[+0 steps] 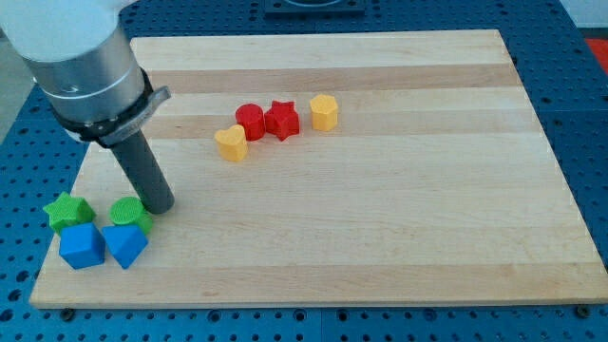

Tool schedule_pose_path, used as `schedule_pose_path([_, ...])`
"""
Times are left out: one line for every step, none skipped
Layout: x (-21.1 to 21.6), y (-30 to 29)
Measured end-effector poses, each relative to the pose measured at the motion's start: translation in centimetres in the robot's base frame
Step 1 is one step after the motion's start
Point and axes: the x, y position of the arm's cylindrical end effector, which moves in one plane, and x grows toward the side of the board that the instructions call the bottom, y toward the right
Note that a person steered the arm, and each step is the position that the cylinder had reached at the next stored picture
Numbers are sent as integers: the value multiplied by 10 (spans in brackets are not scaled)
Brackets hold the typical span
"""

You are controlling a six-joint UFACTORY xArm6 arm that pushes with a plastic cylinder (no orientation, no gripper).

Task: Move the green star to the left side of the blue triangle

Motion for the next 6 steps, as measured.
schedule_pose_path([-14, -15])
schedule_pose_path([-14, -24])
schedule_pose_path([-14, -42])
schedule_pose_path([-14, -61])
schedule_pose_path([-18, -90])
schedule_pose_path([-23, -114])
